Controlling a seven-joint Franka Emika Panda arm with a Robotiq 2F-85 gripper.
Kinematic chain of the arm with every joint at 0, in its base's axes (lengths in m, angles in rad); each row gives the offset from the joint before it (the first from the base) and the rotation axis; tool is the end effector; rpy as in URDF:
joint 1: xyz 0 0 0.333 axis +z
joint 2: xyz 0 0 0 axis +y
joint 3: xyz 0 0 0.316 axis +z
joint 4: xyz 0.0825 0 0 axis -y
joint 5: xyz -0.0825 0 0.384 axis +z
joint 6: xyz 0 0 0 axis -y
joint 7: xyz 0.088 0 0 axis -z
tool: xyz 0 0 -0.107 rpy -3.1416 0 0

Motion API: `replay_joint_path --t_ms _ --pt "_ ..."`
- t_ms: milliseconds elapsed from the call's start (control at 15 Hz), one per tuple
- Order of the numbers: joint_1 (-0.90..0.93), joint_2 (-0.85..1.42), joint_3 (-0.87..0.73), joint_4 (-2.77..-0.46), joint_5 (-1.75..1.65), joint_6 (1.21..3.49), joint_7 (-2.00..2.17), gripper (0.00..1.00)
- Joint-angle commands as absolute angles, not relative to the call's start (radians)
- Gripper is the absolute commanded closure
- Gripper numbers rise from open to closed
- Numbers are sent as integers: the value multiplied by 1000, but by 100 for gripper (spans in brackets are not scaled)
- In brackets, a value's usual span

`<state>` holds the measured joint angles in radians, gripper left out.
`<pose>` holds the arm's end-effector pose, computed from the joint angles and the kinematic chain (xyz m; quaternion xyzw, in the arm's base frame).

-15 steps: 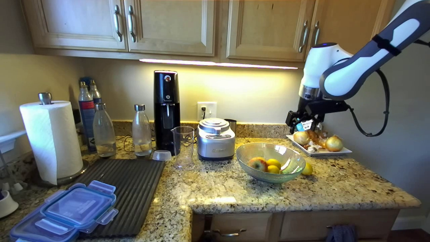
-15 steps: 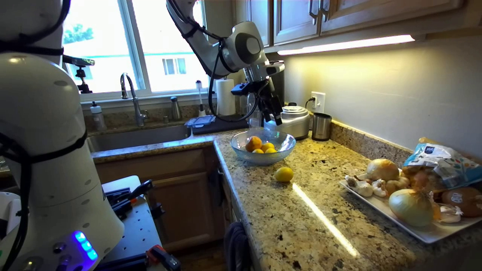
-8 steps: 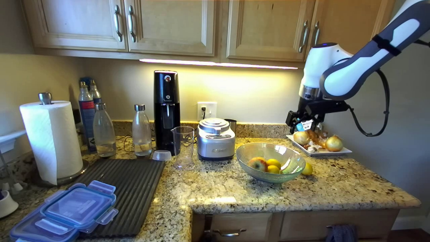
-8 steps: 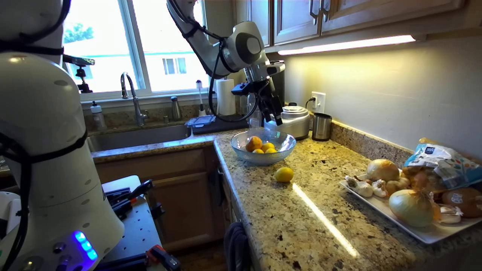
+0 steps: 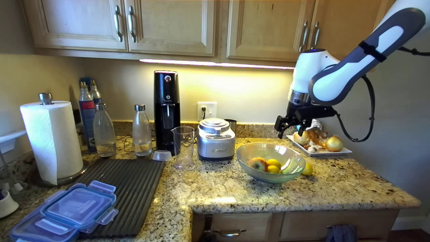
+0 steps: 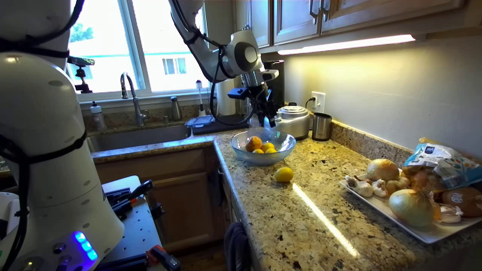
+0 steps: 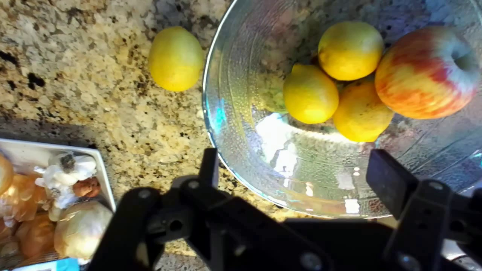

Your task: Remove the lemons from the bowl

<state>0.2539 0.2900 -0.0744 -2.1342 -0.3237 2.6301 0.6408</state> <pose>0.5801 0.1141 0.2898 0.9851 -0.0935 0.1334 0.0546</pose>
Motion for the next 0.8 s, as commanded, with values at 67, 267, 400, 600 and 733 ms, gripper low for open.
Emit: replay_joint_path --t_ms 67,267,400,600,733 --pt "203 391 -6 -2076 -209 2684 444 0" --pt "188 454 22 -2050 -155 2685 297 0" --pt "165 479 54 -2041 -111 2669 197 0" --pt "148 498 79 -2032 -98 2647 75 0" --pt "131 501 99 -2032 -90 2632 6 0"
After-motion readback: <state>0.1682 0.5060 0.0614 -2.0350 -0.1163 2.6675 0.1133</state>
